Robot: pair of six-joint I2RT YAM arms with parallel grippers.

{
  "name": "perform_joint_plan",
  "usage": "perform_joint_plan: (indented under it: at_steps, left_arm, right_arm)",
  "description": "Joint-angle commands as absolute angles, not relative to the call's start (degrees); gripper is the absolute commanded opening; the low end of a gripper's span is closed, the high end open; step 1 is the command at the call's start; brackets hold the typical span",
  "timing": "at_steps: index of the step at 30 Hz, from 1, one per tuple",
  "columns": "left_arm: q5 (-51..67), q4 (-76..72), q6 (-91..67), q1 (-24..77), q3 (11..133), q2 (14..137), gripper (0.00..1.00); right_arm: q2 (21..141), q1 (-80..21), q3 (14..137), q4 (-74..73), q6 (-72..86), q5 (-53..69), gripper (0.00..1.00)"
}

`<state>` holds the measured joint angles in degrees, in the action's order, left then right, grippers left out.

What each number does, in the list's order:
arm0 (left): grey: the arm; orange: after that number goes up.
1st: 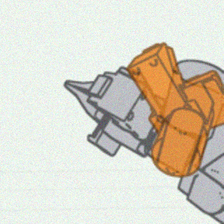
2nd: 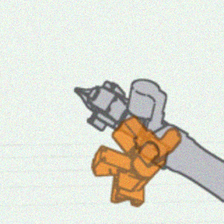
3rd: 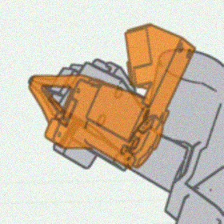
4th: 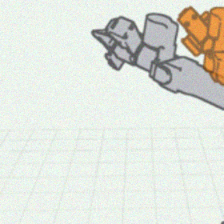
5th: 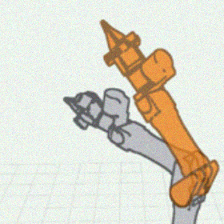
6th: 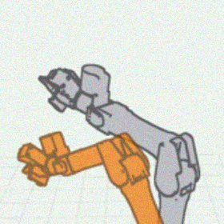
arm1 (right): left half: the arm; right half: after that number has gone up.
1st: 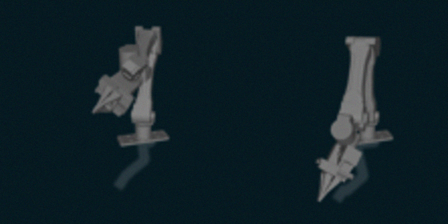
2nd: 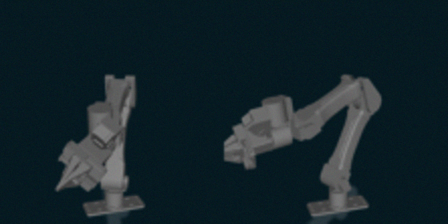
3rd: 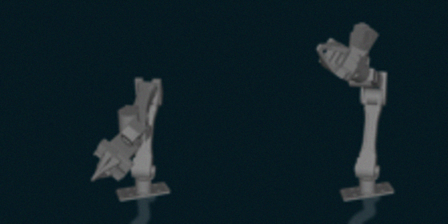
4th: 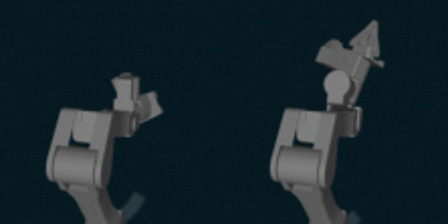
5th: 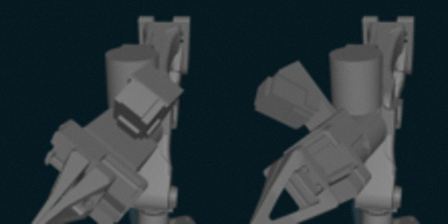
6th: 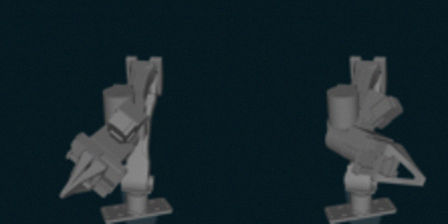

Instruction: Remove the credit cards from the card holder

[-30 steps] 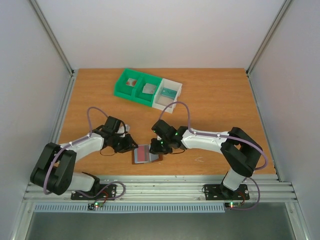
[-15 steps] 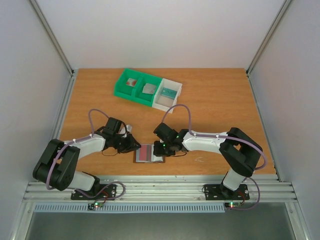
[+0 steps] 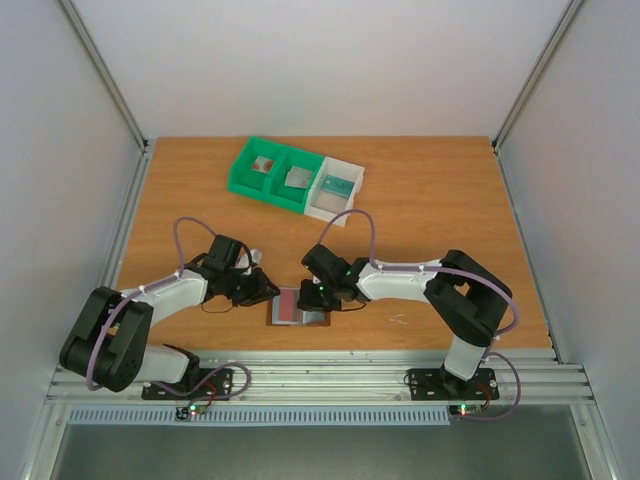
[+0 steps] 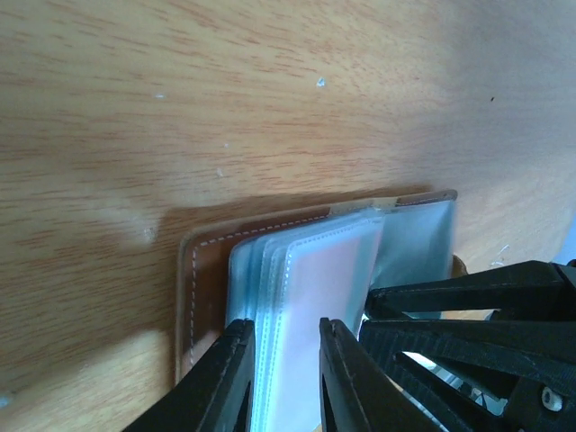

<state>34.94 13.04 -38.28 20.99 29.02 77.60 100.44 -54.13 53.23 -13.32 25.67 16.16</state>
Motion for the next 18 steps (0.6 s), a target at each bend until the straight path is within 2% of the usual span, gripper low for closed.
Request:
perform_joint_plan:
  at_steps: [1, 12, 18]
  left_arm:
    - [34.87, 13.11, -36.66, 21.18, 27.86, 77.2, 0.22]
    - [34.41, 15.21, -35.62, 21.18, 28.38, 76.23, 0.25]
    - [34.72, 16.65, -35.63, 21.19, 28.76, 74.1, 0.3]
  right_arm:
    - [102.41, -54.5, 55.28, -12.38, 26.65, 16.59, 0.21]
    - [102.37, -54.49, 51.87, -12.85, 26.54, 13.39, 0.08]
    - [102.11, -54.51, 50.64, -12.1, 26.7, 12.92, 0.06]
